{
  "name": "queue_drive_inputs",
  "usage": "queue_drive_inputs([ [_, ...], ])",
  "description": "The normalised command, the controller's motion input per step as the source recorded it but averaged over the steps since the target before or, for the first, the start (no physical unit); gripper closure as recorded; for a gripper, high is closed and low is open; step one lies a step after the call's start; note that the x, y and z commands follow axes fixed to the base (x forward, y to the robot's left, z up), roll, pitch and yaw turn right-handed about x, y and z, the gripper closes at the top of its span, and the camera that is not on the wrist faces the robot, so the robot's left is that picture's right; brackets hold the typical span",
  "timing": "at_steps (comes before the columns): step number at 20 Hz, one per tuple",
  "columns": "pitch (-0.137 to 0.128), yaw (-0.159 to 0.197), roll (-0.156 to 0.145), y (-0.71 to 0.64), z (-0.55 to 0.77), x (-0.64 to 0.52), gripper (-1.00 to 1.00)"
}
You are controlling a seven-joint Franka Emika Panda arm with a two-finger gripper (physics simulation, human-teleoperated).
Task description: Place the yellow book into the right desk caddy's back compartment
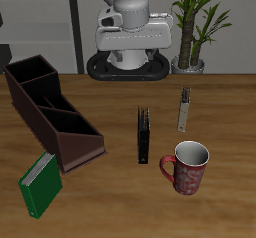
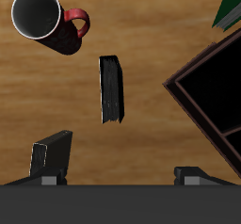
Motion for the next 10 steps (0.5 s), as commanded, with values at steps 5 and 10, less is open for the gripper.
queue_drive_inputs([
  [5, 0.011, -0.022, -0.014, -0.01, -0.03, 0.00, -1.00],
  [10, 0.010, 0.008, -0.010, 0.03, -0.07, 0.03, -1.00],
])
